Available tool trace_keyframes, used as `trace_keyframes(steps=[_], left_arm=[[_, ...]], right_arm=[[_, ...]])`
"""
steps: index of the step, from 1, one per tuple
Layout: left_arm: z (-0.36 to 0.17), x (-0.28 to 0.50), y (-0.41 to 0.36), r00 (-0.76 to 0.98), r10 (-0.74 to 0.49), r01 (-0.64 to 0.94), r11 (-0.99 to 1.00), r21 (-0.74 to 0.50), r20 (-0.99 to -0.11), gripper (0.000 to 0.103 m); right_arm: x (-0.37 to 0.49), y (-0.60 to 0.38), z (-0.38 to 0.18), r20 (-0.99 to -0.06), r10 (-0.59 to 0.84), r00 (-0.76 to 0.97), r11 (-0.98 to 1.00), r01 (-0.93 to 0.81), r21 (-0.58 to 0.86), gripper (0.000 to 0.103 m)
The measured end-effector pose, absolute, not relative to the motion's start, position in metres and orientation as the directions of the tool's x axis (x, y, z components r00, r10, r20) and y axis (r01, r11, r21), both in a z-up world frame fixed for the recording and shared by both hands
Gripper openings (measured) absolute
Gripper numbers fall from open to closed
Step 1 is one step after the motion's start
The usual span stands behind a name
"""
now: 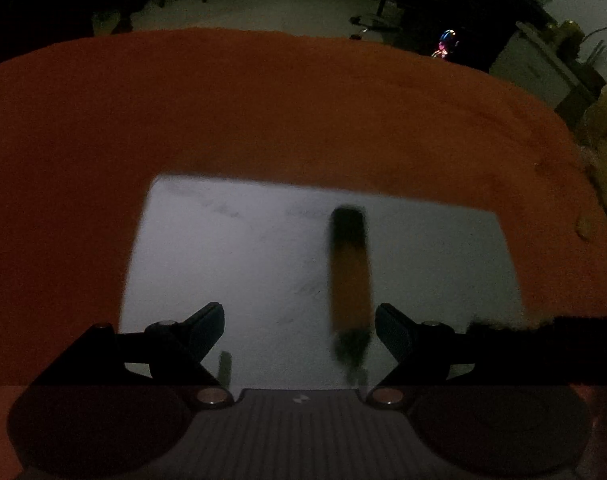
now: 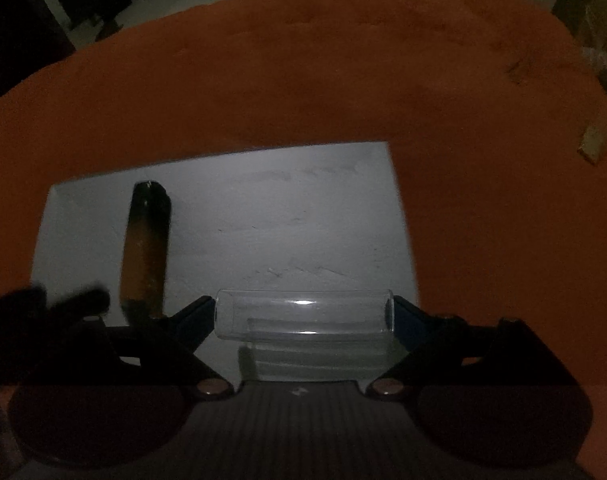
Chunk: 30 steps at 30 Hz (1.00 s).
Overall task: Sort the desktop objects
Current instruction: 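Grasp the brown bottle with the left gripper while the right grasps the clear tube, then lift the brown bottle with the left gripper while the right lifts the clear tube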
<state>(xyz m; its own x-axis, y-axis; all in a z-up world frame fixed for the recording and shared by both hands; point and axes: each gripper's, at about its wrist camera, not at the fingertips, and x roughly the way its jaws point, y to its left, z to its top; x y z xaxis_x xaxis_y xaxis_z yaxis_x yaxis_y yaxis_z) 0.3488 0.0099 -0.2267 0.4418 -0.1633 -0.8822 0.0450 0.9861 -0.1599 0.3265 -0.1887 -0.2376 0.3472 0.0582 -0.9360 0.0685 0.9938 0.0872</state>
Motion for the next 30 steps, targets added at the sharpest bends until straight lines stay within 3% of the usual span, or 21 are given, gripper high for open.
trace_keyframes(steps=[11,13,15,19,30], left_arm=[[-0.251,0.377,-0.041,0.394,-0.108,0.114,0.991,-0.068,-0.913,0.081],[-0.257,0.380,-0.047,0.383,-0.090,0.127,0.991,-0.044,-0.919,0.070],[-0.260,0.383,-0.050,0.379,-0.071,0.127,0.992,-0.025,-0.923,0.023],[-0.255,0.390,-0.035,0.401,-0.102,0.046,0.995,-0.091,-0.910,0.021],[-0.217,0.360,-0.021,0.428,-0.215,0.189,0.971,-0.146,-0.878,0.021]], right_arm=[[0.311,-0.215,-0.246,-0.939,0.078,0.336,0.993,0.056,0.102,0.093],[0.310,-0.214,-0.245,-0.938,0.064,0.342,0.996,0.038,0.082,0.093],[0.309,-0.213,-0.245,-0.936,0.063,0.345,0.997,0.030,0.078,0.093],[0.308,-0.213,-0.244,-0.934,0.055,0.354,0.997,0.032,0.071,0.093],[0.309,-0.219,-0.242,-0.921,0.097,0.377,0.992,0.036,0.119,0.093]])
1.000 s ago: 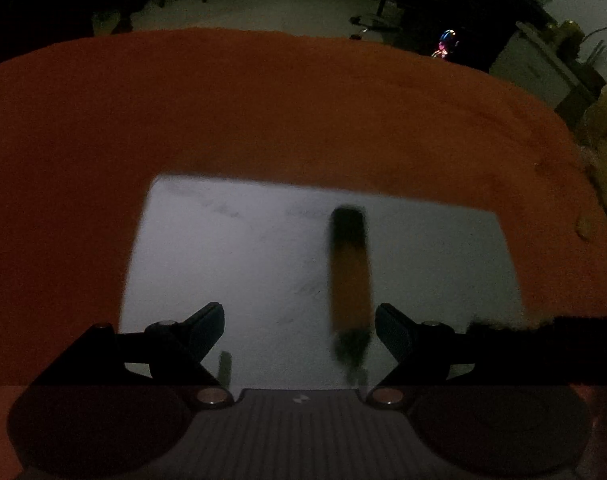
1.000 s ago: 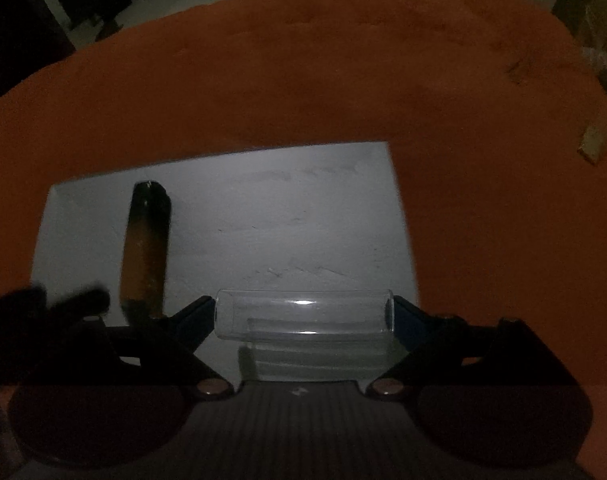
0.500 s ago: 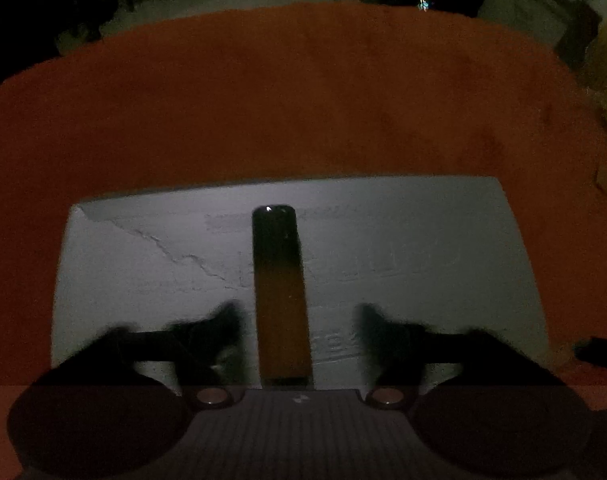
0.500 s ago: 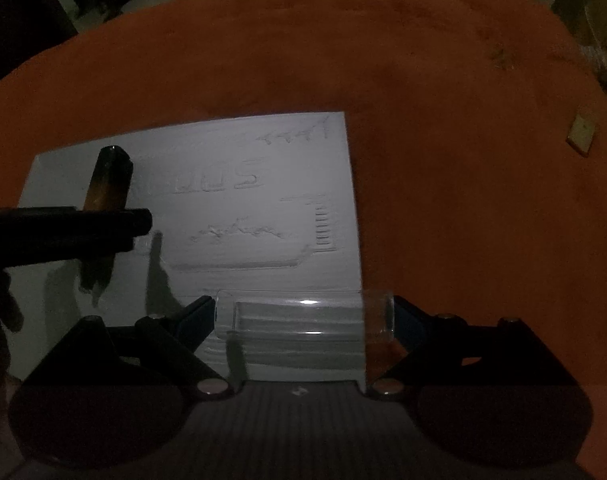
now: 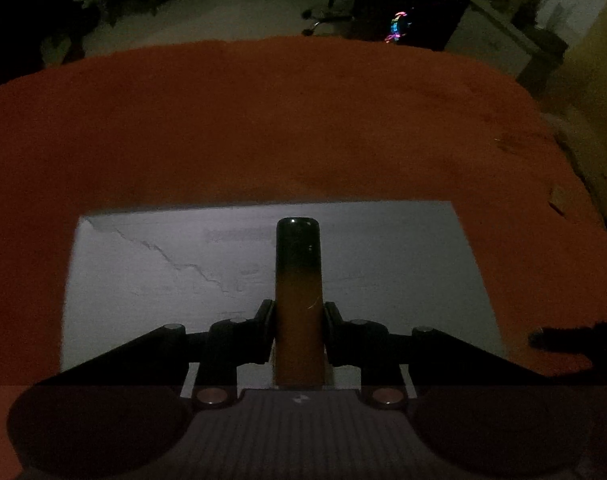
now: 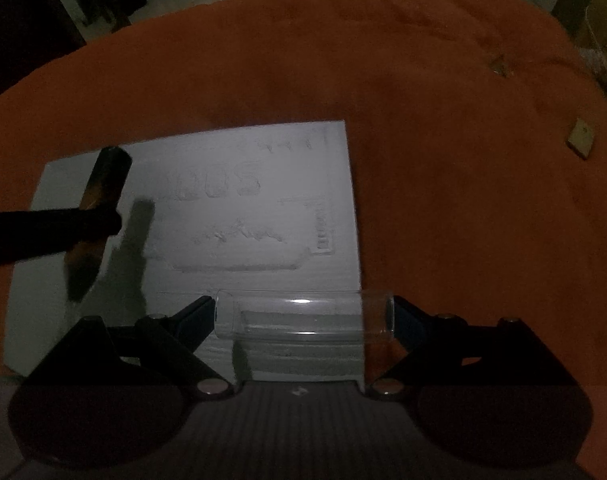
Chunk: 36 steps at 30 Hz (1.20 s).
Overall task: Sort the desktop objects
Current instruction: 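Lift the brown bottle with the left gripper while the right lifts the clear tube, then carry the bottle and tube over the open box with both grippers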
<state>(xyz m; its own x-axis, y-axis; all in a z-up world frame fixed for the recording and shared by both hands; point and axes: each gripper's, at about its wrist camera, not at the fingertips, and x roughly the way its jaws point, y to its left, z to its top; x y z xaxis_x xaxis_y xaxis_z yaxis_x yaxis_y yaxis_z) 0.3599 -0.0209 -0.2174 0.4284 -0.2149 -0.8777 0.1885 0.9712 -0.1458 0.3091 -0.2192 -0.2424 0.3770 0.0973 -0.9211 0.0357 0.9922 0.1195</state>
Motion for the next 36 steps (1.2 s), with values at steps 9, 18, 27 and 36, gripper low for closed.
trace_keyframes(steps=[9,18,27,36], left_arm=[[-0.187,0.328,-0.023,0.453,-0.284,0.278,0.946,-0.168,-0.845,0.021],[-0.158,0.262,-0.015,0.502,-0.335,0.260,0.938,-0.230,-0.798,0.021],[-0.135,0.210,-0.001,0.527,-0.370,0.253,0.928,-0.275,-0.765,0.021],[-0.127,0.173,0.007,0.448,-0.369,0.266,0.925,-0.272,-0.814,0.021]], right_arm=[[0.301,-0.208,-0.220,-0.898,0.108,0.427,0.994,-0.014,0.113,0.093],[0.257,-0.198,-0.179,-0.835,0.156,0.527,0.987,-0.104,0.118,0.093],[0.197,-0.200,-0.143,-0.764,0.236,0.600,0.971,-0.125,0.202,0.093],[0.143,-0.200,-0.121,-0.786,0.314,0.533,0.949,-0.195,0.247,0.093]])
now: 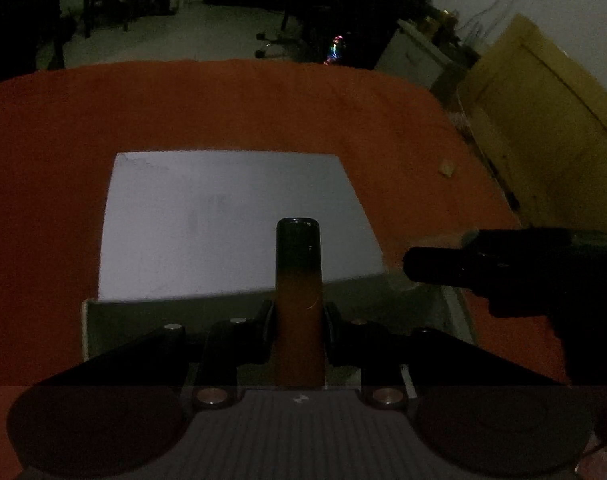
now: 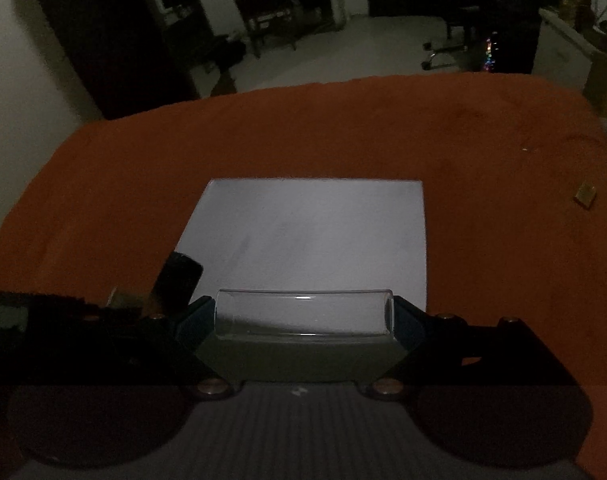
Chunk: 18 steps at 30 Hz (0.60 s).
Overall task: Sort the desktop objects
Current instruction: 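Carry the bottle and tube over the open box with both grippers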
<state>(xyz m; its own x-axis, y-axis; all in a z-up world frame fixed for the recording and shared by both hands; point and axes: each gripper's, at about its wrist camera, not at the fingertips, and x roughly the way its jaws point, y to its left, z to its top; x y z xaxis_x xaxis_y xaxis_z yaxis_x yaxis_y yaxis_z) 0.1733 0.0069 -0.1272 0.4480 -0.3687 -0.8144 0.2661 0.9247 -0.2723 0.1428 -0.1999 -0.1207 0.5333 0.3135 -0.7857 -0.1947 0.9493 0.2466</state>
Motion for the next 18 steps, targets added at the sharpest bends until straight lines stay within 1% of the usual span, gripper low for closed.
trace_keyframes(steps=[7,10,14,18], left_arm=[[-0.124,0.134,0.017,0.413,-0.399,0.280,0.911,-0.303,-0.818,0.021],[-0.120,0.118,0.026,0.395,-0.447,0.283,0.891,-0.356,-0.803,0.021],[-0.114,0.099,0.030,0.407,-0.434,0.316,0.892,-0.322,-0.804,0.021],[-0.123,0.089,0.030,0.372,-0.421,0.329,0.893,-0.307,-0.827,0.021]], right_arm=[[0.091,-0.205,-0.112,-0.787,0.393,0.476,0.918,-0.250,0.307,0.093],[0.071,-0.213,-0.095,-0.751,0.420,0.509,0.905,-0.292,0.308,0.093],[0.047,-0.229,-0.069,-0.691,0.413,0.592,0.909,-0.309,0.279,0.093],[0.030,-0.231,-0.070,-0.699,0.417,0.581,0.906,-0.322,0.274,0.093]])
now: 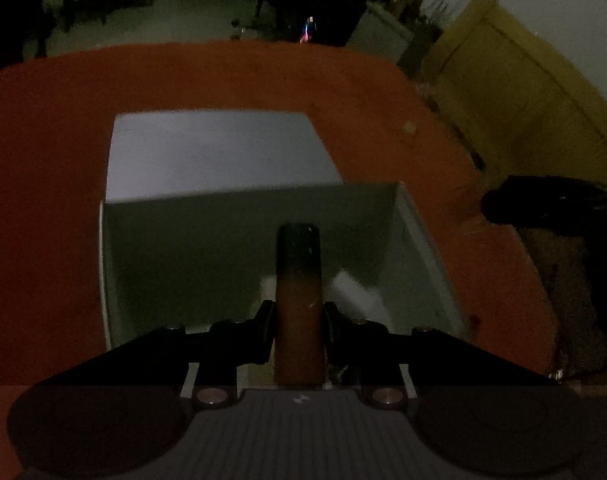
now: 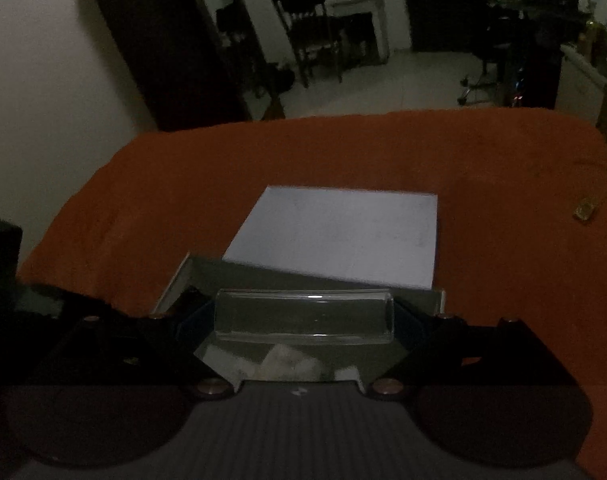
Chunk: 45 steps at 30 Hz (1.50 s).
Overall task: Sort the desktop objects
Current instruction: 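Carry the bottle and tube over the open box with both grippers, then lower the bottle and tube into the box and open both grippers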
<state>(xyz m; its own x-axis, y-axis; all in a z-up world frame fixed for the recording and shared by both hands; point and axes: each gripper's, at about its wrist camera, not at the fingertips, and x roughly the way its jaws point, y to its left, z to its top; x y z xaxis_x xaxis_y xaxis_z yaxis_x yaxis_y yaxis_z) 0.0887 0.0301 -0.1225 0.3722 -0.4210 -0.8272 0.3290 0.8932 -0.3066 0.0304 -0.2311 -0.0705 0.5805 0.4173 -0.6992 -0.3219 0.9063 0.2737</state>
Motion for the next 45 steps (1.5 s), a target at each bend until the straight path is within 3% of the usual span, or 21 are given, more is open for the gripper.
trace_keyframes(steps=[10,27,35,45], left_arm=[[-0.166,0.085,0.049,0.293,-0.383,0.302,0.906,-0.295,-0.876,0.021],[-0.214,0.077,0.048,0.241,-0.293,0.366,0.911,-0.193,-0.925,0.021],[-0.224,0.078,0.044,0.265,-0.251,0.361,0.921,-0.146,-0.931,0.021],[-0.225,0.075,0.029,0.326,-0.264,0.387,0.914,-0.127,-0.908,0.023]], right_arm=[[-0.001,-0.189,-0.148,-0.804,0.315,0.505,0.888,-0.455,0.062,0.093],[-0.002,-0.152,-0.229,-0.827,0.127,0.548,0.834,-0.510,-0.209,0.093],[0.015,-0.165,-0.245,-0.869,0.231,0.437,0.871,-0.491,-0.016,0.093],[0.013,-0.168,-0.242,-0.863,0.253,0.438,0.870,-0.493,0.005,0.093]])
